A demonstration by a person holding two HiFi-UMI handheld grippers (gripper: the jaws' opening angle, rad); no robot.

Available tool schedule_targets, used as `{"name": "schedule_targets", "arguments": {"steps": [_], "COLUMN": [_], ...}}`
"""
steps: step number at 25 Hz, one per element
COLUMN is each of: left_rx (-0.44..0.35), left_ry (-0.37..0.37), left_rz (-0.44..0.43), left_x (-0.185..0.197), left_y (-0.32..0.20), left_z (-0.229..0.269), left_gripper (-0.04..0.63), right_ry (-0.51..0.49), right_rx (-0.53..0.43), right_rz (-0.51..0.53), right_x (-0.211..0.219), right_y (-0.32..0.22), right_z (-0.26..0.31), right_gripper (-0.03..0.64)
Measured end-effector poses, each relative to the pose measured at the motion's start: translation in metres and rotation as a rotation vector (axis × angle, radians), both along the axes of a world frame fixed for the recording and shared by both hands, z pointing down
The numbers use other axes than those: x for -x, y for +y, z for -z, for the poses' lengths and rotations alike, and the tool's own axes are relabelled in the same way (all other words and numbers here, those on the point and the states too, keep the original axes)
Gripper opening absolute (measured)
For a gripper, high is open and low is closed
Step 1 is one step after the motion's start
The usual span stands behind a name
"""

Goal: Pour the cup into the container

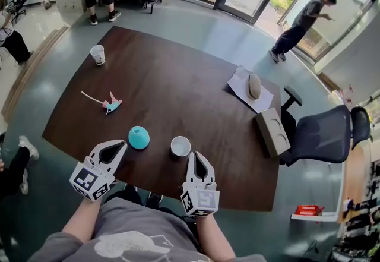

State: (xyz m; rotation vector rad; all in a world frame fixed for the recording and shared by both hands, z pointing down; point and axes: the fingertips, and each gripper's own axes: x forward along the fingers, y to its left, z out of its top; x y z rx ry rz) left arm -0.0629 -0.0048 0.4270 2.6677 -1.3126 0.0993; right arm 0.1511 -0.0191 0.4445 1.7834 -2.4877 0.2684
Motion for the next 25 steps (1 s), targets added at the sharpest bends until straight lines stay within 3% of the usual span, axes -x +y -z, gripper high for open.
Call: {"name": "schedule_targets", "arguments": {"steps": [5,10,16,25], "left_rx": [0.007,0.014,0.026,0.095], "left_ry": [-0.016,-0.025,-0.022,-0.022], "left_rz": [-0.023,-0.053,-0.086,-0.066], "left_x": [0.006,0.009,0.008,0.016], "left_y": [-0.009,-0.019,-0.021,-0.034], "left_z": [-0.002,-0.008,-0.026,-0.051], "left_gripper": [0.008,0.008,0.008,0.008], "right_ry": [0.014,0.029,0.054,0.101], "right_rx": [0.020,0.044,0.137,0.221], "right_rz": [-0.071,-0.016,0.054,0.080], "right_x": [-0.008,-0.001,0.017,0.027], "right_y": [0.003,0.015,0.022,-0.006], "right_z": [-0.008,-0.022,-0.063,-0.106], "right_gripper": [0.003,0.121,0.280,0.369]}}
